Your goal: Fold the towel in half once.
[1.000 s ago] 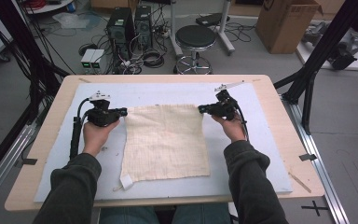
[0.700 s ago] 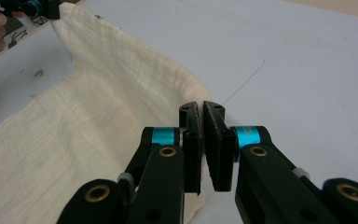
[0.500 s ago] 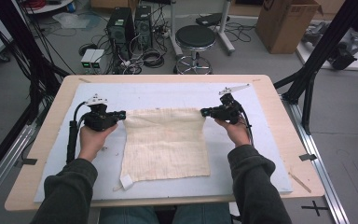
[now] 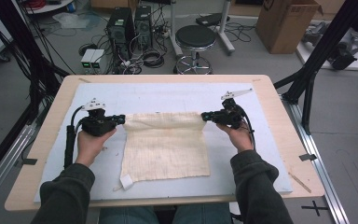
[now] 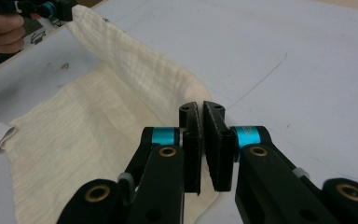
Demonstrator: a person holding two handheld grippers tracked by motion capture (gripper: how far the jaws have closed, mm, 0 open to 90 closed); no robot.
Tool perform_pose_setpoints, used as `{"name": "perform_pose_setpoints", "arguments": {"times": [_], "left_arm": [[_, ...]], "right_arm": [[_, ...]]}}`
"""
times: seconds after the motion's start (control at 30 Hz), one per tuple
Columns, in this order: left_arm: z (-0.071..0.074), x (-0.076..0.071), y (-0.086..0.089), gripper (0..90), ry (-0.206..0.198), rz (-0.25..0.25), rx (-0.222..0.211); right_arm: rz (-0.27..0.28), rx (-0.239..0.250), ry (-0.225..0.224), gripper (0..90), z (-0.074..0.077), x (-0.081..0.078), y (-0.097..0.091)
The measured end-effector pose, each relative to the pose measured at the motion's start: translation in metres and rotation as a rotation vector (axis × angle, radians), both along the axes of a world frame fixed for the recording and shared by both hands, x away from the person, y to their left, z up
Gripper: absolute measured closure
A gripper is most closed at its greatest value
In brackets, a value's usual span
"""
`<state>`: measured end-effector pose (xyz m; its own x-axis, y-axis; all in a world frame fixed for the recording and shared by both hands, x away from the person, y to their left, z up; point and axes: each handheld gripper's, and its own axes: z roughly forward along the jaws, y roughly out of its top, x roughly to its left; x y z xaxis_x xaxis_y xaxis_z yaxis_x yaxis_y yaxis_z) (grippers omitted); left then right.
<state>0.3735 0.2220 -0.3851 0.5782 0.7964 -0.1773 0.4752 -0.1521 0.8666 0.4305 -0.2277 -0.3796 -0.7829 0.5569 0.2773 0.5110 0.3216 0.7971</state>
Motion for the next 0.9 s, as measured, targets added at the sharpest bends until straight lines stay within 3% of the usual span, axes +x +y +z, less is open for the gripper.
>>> {"name": "perform_pose_setpoints", "arguments": {"times": [0.1,0.4,0.73,0.9], "left_arm": [[0.0,-0.002,0.0,87.4,0.0,-0.008,0.019],[-0.007,-0.01,0.003,87.4,0.0,-0.011,-0.005],[-0.005,-0.018,0.004,87.4,-0.006,-0.037,-0.001],[-0.01,-0.022,0.006,87.4,0.001,-0.036,-0.008]], "right_arm": [[0.006,0.005,-0.014,85.7,0.003,-0.002,-0.001],[0.036,-0.009,-0.022,85.7,0.005,-0.009,0.002],[0.056,-0.018,-0.009,85.7,0.005,-0.014,0.003],[0.054,-0.014,0.001,85.7,-0.002,-0.017,-0.001]]}}
